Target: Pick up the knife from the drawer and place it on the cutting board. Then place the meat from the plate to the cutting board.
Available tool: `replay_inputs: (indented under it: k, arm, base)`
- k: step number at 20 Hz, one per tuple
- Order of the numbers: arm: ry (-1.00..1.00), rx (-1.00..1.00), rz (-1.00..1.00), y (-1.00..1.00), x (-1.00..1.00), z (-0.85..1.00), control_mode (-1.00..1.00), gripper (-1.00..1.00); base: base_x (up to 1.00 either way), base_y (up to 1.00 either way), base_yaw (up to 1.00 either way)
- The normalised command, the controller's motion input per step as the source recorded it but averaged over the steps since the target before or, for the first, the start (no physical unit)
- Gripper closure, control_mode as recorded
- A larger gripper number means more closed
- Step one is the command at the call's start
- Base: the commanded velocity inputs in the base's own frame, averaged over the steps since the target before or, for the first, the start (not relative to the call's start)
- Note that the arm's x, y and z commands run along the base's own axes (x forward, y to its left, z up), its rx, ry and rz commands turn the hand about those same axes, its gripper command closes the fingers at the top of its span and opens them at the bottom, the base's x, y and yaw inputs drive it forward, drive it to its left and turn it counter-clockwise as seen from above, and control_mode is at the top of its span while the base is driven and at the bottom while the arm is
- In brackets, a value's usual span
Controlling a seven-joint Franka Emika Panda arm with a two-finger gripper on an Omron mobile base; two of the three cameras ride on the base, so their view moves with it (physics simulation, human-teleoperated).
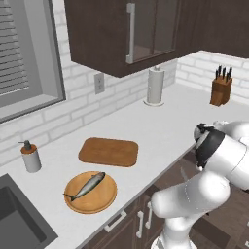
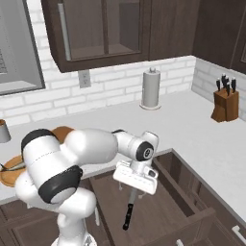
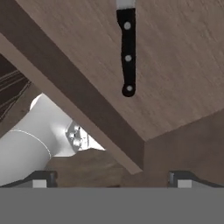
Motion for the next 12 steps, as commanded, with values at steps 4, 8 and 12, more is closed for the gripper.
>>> replay_inputs:
  k: [4, 8, 12]
  arm:
    - [0.09, 0.18, 0.11, 0.0, 0.36, -0.48, -1.0, -1.0]
    - [0.01, 0.14, 0.05, -0.04, 0.08, -0.43, -1.0, -1.0]
    - [-0.01, 0.04, 0.01, -0.01, 0.25, -0.42, -1.0, -1.0]
  base:
    - [0.0, 0.0, 0.0]
    - [0.0, 0.0, 0.0]
    - [0.0, 0.0, 0.0]
